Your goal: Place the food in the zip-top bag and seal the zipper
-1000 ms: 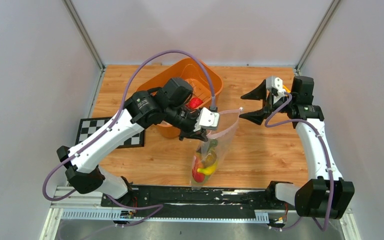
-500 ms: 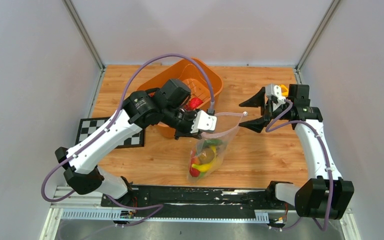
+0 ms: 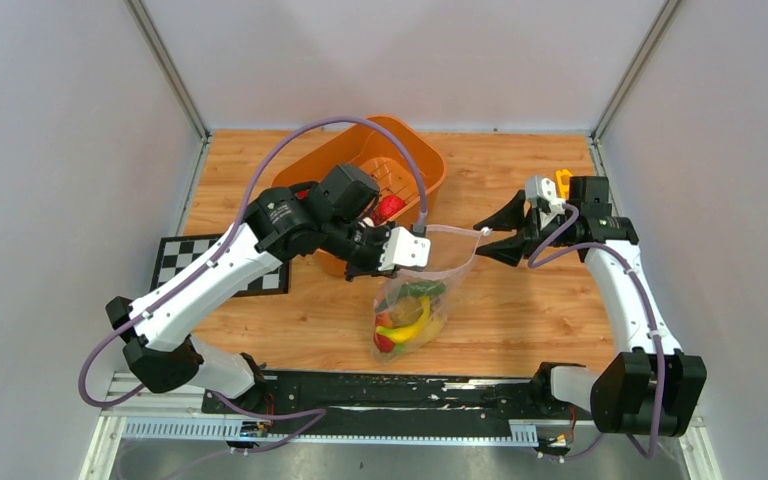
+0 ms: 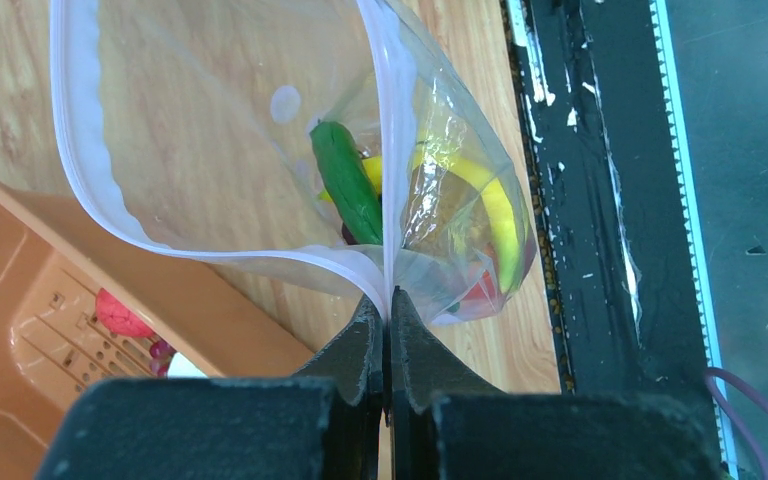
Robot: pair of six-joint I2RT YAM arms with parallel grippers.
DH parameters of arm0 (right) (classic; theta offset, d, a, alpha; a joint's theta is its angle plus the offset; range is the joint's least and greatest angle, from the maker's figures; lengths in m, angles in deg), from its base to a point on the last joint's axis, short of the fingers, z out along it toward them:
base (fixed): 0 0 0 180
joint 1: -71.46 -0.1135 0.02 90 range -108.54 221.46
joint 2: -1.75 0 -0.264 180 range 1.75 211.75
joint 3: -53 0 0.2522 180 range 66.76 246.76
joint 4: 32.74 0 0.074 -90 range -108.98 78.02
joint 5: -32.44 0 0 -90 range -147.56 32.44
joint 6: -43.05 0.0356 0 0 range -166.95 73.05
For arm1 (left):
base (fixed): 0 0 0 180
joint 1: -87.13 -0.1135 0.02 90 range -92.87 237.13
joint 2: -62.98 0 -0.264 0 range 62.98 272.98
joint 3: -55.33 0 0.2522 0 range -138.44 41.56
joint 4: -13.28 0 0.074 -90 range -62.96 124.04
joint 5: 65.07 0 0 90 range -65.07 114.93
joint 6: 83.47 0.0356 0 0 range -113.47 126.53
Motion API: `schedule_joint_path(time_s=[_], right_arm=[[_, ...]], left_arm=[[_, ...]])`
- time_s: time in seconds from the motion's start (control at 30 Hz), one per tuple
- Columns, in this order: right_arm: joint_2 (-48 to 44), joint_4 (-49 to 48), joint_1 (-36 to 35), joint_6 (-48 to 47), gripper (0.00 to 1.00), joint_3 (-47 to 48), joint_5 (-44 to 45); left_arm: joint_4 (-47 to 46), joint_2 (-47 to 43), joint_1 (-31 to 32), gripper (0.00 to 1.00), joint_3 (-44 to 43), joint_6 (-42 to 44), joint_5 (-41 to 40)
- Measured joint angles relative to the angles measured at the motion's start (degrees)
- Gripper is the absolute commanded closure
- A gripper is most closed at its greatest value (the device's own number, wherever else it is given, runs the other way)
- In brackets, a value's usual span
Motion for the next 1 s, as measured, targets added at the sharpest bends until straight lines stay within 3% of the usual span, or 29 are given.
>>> schedule_joint_path(time_s=[0.27,0.33,0.47,0.53,0.63,0.87,1.0], right_arm=[[2.6,5.0,0.0,-4.2,0.80,0.5,0.0],[3.9,9.4,0.0,-8.3,0.79,1.9,0.0],[5.9,19.0,0.0,-17.6,0.58,5.6,0.0],[6.6,23.2,0.0,-21.7,0.58,7.1,-0.1],[7.9,29.6,-0.2,-27.7,0.67,9.0,-0.4],[8.2,34.2,-1.1,-32.6,0.98,9.2,-0.5],[8.2,35.1,-1.1,-34.0,1.00,9.2,-0.5]], left_arm=[[-1.4,-2.3,-0.1,1.00,2.6,0.0,-1.9],[-1.7,-2.9,-0.1,1.00,3.1,0.0,-2.0],[-2.1,-3.3,-0.1,1.00,3.3,0.0,-2.0],[-2.2,-3.3,-0.1,1.00,3.5,0.0,-2.0],[-2.5,-3.3,-0.1,1.00,3.5,0.0,-1.9],[-2.8,-3.3,-0.1,1.00,3.5,0.0,-1.9],[-3.1,-3.6,-0.2,1.00,4.1,0.0,-2.1]])
